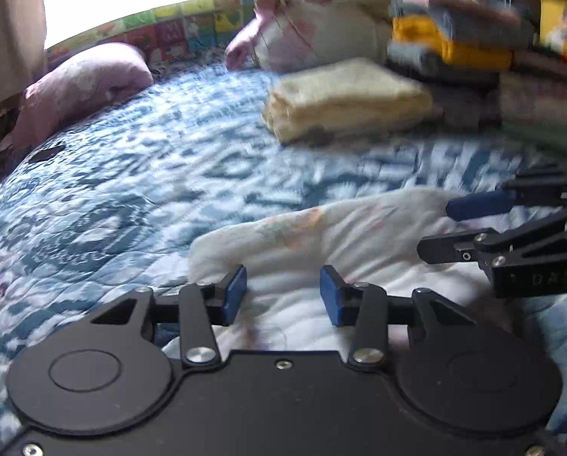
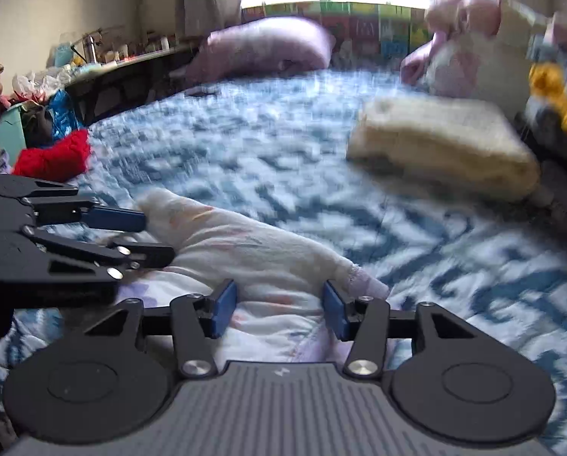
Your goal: Fold clothes
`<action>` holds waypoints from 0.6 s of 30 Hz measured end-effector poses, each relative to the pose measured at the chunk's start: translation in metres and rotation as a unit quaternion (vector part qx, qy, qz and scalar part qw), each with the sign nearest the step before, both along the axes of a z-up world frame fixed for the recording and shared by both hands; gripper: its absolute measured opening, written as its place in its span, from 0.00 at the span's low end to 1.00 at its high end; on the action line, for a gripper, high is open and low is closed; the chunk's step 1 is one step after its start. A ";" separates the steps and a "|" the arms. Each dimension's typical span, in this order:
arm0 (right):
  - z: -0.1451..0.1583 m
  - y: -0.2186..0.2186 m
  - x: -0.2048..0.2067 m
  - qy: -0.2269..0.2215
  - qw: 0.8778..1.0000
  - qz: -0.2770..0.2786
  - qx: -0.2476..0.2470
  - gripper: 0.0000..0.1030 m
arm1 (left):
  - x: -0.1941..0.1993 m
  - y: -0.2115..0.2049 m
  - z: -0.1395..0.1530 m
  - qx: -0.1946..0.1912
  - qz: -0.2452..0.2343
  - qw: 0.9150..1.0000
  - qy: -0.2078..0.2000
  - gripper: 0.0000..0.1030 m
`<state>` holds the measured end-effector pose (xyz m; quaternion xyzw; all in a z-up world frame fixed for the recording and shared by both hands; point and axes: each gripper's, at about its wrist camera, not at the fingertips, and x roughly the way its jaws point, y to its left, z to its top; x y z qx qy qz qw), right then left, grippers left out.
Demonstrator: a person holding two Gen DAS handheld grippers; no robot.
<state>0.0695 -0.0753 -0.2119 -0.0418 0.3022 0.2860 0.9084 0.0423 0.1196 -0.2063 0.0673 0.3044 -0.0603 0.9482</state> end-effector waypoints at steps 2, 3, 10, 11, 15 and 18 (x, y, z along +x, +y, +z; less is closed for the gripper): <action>0.010 -0.005 -0.016 -0.018 1.000 0.002 0.007 0.50 | -0.014 0.001 0.000 0.004 -0.001 1.000 0.001 0.39; 0.010 -0.007 -0.021 -0.020 1.000 0.003 0.010 0.50 | -0.020 0.001 -0.001 0.006 -0.002 1.000 0.002 0.39; -0.032 -0.014 -0.006 0.053 0.998 -0.033 0.033 0.54 | -0.007 -0.006 -0.032 -0.003 0.016 0.999 0.040 0.40; -0.030 -0.013 -0.005 0.057 0.997 -0.036 0.031 0.54 | -0.004 -0.005 -0.030 -0.008 0.019 0.999 0.044 0.40; -0.016 -0.014 -0.013 0.049 0.998 -0.039 0.013 0.55 | -0.017 0.008 -0.009 -0.042 0.025 0.998 0.035 0.43; -0.006 -0.037 -0.023 0.053 0.994 -0.077 0.053 0.77 | -0.029 0.029 0.000 -0.093 0.060 0.993 0.030 0.60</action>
